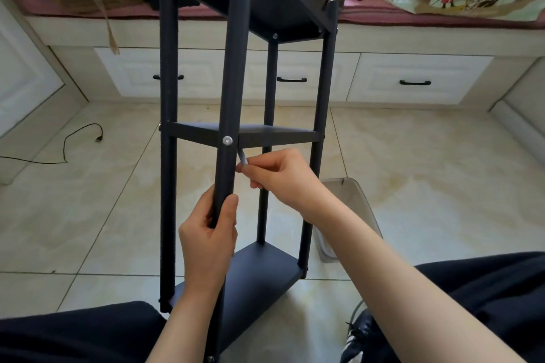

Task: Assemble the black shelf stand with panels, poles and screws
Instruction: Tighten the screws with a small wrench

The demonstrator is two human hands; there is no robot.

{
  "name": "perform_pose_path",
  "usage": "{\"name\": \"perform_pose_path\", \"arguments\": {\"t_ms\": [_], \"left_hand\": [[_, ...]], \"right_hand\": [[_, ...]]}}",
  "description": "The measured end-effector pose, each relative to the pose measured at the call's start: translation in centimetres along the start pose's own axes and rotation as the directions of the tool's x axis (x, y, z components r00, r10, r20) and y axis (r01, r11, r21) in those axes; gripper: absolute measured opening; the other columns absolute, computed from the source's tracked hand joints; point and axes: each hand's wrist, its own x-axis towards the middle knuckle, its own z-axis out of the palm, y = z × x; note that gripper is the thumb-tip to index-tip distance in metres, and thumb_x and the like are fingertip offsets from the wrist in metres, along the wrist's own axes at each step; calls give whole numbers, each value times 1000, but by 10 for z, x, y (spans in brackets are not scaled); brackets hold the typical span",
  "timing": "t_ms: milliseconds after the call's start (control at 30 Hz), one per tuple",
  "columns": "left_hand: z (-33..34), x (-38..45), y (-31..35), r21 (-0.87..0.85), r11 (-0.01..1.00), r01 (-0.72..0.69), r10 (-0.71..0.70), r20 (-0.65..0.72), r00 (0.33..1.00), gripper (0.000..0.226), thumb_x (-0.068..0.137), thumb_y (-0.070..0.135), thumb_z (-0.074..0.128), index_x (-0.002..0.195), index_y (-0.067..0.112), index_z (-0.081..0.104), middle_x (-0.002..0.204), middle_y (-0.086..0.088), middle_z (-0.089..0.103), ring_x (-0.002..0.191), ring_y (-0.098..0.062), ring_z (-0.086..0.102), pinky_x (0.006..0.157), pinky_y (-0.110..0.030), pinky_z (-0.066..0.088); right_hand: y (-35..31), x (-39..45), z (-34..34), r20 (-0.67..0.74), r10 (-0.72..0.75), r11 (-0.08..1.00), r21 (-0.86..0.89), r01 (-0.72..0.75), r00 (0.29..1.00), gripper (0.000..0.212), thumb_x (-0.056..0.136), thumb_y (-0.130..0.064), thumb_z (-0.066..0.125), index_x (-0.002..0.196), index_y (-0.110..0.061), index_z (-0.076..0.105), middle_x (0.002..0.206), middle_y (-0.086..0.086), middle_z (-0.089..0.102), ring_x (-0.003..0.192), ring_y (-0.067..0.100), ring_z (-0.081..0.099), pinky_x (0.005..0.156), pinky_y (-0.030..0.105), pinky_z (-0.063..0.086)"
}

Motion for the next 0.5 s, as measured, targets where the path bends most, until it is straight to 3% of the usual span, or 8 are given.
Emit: {"name": "perform_pose_path", "arguments": {"t_ms": [100,233,367,500], "left_hand": [[-2,1,2,-4,1000,-4,4,2,1000,44,88,42,56,108,4,66,64,-20,47,50,-40,40,40,-29,36],[-5,2,3,23,1000,-6,6,-2,1000,32,88,43,55,101,16,67,63,-17,49,48,-35,42,40,-28,38],[-7,3,2,40,999,-15,15,-2,1000,26,90,40,55,99,19,67,61,-14,50,44,-22,43,39,-25,38],[-10,3,-3,80,995,-60,61,-10,998,27,97,47,60,100,20,67,61,-8,53,43,-17,47,39,-26,41]], "right_hand": [[2,2,3,-36,-54,997,-49,52,998,18,95,-25,63,104,-19,78,75,-1,69,85,19,66,83,30,55],[11,6,13,-105,-171,975,-163,152,980,19,95,-24,64,106,-17,78,75,-6,70,75,5,65,70,6,48],[22,10,27,-193,-290,950,-181,256,937,17,94,-22,66,102,-14,79,77,0,75,74,6,68,73,8,50],[31,18,40,-290,-435,897,-226,381,852,15,93,-17,67,94,-9,79,73,1,75,72,7,68,70,19,52]]}}
